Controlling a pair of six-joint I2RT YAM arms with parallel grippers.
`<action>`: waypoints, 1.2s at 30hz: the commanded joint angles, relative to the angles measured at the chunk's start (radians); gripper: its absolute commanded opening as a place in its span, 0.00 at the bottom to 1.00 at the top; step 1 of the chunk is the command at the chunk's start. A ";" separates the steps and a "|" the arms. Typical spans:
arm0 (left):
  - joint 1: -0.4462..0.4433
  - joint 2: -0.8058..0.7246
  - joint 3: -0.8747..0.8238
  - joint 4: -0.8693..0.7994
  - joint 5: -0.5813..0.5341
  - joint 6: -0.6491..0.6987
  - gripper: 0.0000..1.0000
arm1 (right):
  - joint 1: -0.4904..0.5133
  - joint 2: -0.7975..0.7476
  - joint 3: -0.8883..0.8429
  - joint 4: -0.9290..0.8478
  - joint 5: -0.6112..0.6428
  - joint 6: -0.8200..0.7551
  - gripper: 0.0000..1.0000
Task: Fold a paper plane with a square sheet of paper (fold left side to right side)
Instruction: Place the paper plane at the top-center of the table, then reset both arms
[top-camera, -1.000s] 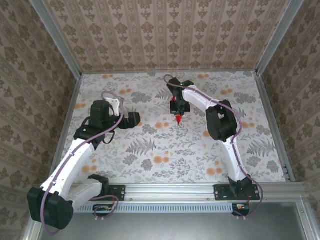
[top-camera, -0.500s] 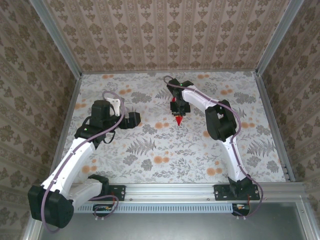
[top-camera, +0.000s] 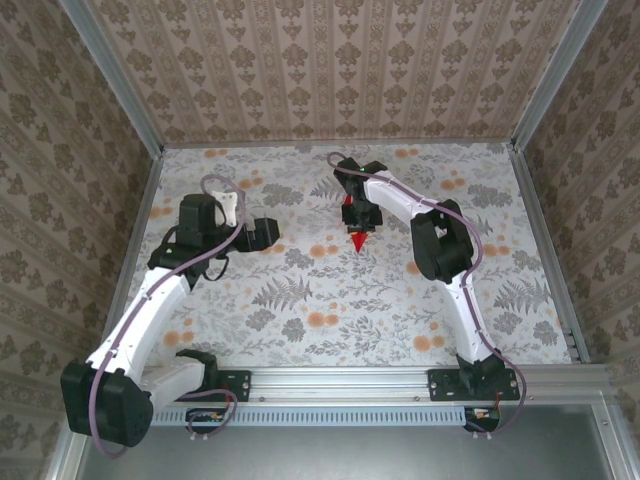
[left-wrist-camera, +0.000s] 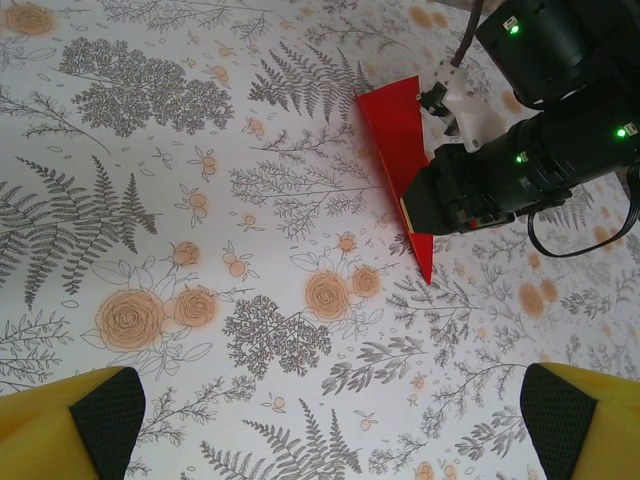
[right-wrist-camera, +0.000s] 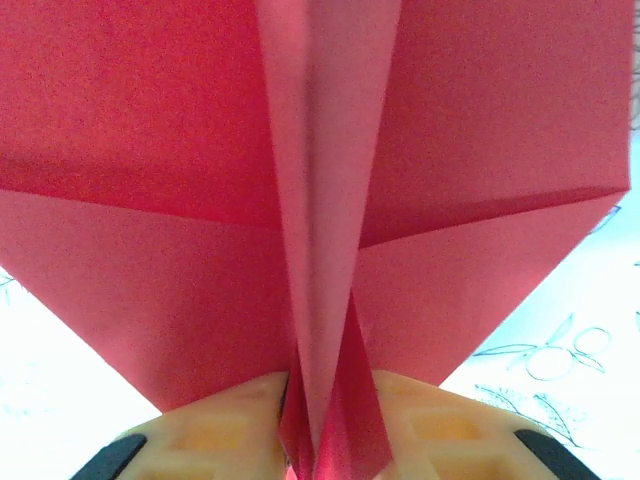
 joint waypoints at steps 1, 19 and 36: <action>0.017 0.001 0.035 -0.012 0.039 -0.025 1.00 | 0.014 -0.090 0.021 -0.060 0.040 -0.017 0.30; 0.110 -0.143 0.005 -0.026 -0.087 -0.101 1.00 | 0.045 -0.700 -0.445 0.090 0.108 -0.051 0.52; 0.147 -0.171 0.002 0.006 -0.193 -0.080 1.00 | -0.104 -1.279 -1.016 0.487 0.176 -0.136 1.00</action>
